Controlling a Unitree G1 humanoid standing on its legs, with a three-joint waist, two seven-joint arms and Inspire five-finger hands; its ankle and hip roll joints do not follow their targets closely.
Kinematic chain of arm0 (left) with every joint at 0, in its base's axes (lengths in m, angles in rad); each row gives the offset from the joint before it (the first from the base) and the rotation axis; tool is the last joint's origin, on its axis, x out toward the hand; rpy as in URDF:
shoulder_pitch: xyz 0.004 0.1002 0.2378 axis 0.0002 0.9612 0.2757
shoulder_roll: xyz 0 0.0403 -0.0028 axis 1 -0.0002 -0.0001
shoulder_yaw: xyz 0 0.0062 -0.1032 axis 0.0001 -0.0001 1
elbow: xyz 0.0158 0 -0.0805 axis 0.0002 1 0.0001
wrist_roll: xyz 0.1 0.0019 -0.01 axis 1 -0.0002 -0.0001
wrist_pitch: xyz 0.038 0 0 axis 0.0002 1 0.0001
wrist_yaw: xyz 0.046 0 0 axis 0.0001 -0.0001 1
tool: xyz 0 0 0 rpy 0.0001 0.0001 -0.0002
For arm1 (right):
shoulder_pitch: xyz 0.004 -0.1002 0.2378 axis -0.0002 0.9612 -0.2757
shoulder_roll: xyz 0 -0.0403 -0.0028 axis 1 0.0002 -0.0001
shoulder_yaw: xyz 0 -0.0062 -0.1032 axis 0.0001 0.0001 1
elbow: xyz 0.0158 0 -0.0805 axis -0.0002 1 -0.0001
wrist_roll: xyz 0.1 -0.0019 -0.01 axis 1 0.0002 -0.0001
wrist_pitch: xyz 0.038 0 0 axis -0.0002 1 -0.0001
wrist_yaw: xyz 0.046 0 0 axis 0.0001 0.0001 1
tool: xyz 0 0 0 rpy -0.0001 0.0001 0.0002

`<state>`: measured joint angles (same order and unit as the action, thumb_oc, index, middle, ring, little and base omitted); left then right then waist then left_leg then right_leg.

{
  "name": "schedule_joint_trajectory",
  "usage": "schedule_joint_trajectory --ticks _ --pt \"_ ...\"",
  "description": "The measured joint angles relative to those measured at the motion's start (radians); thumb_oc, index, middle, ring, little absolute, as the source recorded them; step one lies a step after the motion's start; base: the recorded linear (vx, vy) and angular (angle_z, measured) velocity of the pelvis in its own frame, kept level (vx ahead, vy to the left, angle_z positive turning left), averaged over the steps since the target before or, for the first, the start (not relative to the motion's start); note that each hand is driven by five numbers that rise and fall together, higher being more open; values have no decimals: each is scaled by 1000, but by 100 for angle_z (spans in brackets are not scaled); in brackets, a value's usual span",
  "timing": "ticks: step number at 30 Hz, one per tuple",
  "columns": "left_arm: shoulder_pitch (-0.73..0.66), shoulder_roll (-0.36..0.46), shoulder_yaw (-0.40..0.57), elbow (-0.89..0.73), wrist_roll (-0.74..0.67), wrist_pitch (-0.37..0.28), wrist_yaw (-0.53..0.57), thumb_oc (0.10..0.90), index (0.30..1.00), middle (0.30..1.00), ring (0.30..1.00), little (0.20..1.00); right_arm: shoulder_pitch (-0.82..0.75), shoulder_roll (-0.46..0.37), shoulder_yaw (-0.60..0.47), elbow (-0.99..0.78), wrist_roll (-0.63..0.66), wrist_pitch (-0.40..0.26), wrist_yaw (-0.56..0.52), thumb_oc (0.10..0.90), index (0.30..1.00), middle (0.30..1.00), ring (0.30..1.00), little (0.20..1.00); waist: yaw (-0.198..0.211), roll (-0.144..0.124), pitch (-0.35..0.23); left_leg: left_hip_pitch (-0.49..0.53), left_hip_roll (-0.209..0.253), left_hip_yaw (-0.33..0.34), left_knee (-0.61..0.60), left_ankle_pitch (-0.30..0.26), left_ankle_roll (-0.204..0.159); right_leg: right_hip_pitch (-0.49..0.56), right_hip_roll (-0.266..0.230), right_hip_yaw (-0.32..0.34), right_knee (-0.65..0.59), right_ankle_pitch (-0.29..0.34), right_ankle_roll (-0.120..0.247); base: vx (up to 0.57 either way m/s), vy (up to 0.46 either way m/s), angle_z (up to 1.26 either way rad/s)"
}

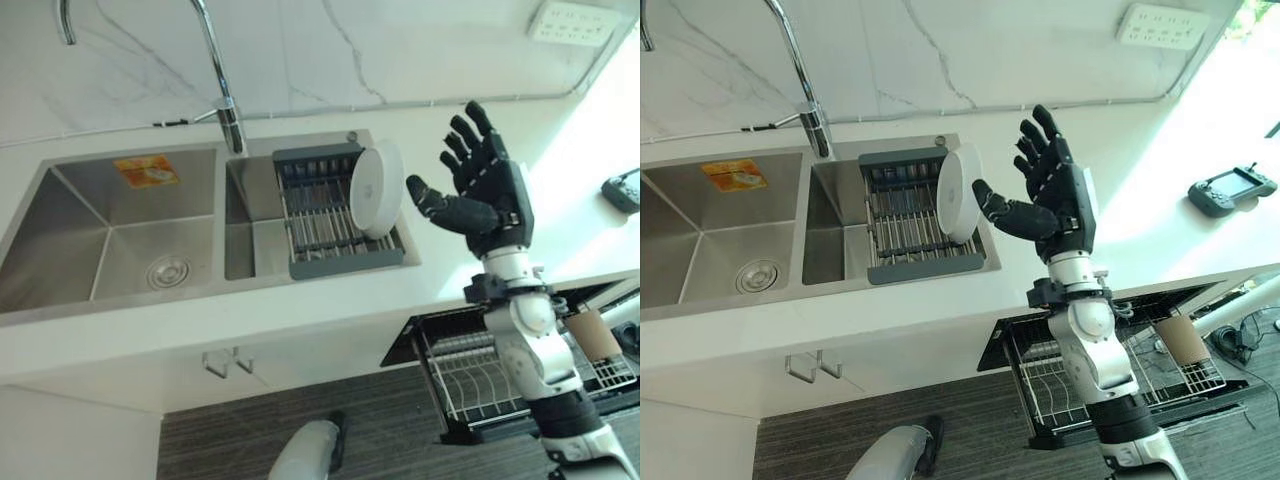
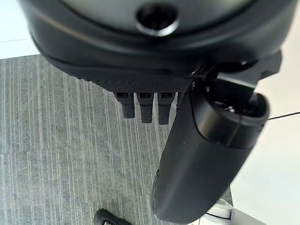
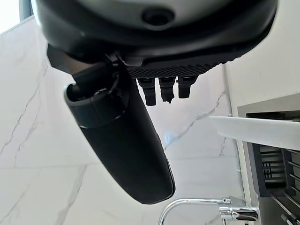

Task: Place the dishes in the dishwasher.

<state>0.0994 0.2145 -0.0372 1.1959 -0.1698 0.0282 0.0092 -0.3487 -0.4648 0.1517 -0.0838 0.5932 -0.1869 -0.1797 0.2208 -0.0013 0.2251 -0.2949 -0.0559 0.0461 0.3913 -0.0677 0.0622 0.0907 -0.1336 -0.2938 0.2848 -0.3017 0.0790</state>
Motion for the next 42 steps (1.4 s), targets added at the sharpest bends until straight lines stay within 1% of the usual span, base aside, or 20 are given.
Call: schedule_joint_trajectory --ticks 3,7,12,15,21,24,26,29,31,32,34,42 --pt "0 0 -1 -8 1 -1 0 800 900 900 900 900 -15 0 0 34 8 3 -29 800 900 900 900 900 5 0 0 -2 -1 -3 2 1 1 3 0 -8 -1 0 1 54 3 6" --pt "0 1 -7 -10 22 0 -2 800 900 900 900 900 -27 34 0 66 11 8 -80 800 900 900 900 900 5 0 1 -9 -4 -10 4 1 1 2 0 -16 -2 -1 1 43 1 5" --pt "0 3 -10 -15 27 7 -18 800 900 900 900 900 -33 38 0 110 20 20 -103 800 900 900 900 900 10 -1 1 -17 -10 -23 5 2 0 -1 0 -26 -4 -3 3 45 0 7" --pt "0 6 -9 -9 28 10 -18 800 900 900 900 900 -54 41 -2 140 39 22 -106 800 900 900 900 900 21 -1 1 -17 -12 -25 5 2 1 1 -1 -27 -5 -4 3 41 -1 2" --pt "0 8 -9 -10 28 9 -20 800 900 900 900 900 -55 65 0 141 57 25 -112 800 900 900 900 900 31 -3 5 -17 -17 -35 6 4 4 7 0 -42 -7 -5 7 34 -5 6" --pt "-1 8 -10 -11 29 16 -21 800 900 900 900 900 -87 75 3 182 57 41 -112 800 900 900 900 900 32 -2 15 -18 -19 -43 5 5 3 9 1 -48 -6 -6 6 27 3 8" --pt "-3 8 -10 -11 29 18 -21 800 900 900 900 900 -98 76 3 201 64 44 -112 800 900 900 900 900 33 4 25 -18 -22 -49 7 5 3 13 1 -56 -7 -7 6 33 4 9" --pt "-2 8 -9 -9 34 18 -20 800 900 900 900 900 -101 78 9 209 87 58 -113 800 900 900 900 900 42 15 34 -18 -29 -53 8 5 3 17 -4 -63 -8 -11 4 30 3 8" --pt "-6 9 -9 -10 37 22 -19 800 900 900 900 900 -102 82 12 216 118 68 -112 800 900 900 900 900 57 20 37 -18 -34 -55 8 5 4 20 -7 -69 -11 -11 5 15 0 8" --pt "-7 11 -9 -11 37 24 -19 800 900 900 900 900 -111 90 19 216 119 86 -113 800 900 900 900 900 58 20 37 -19 -34 -55 10 6 5 22 -8 -71 -14 -11 5 8 0 3" --pt "-7 12 -9 -13 37 30 -19 800 900 900 900 900 -119 95 25 216 119 96 -114 800 900 900 900 900 58 20 37 -19 -35 -56 12 8 8 23 -7 -72 -14 -8 10 0 0 2" --pt "-8 18 -9 -29 37 36 -18 800 900 900 900 900 -140 97 25 227 119 150 -127 800 900 900 900 900 58 19 37 -19 -37 -70 12 8 7 28 -3 -82 -12 -9 9 1 -10 4"
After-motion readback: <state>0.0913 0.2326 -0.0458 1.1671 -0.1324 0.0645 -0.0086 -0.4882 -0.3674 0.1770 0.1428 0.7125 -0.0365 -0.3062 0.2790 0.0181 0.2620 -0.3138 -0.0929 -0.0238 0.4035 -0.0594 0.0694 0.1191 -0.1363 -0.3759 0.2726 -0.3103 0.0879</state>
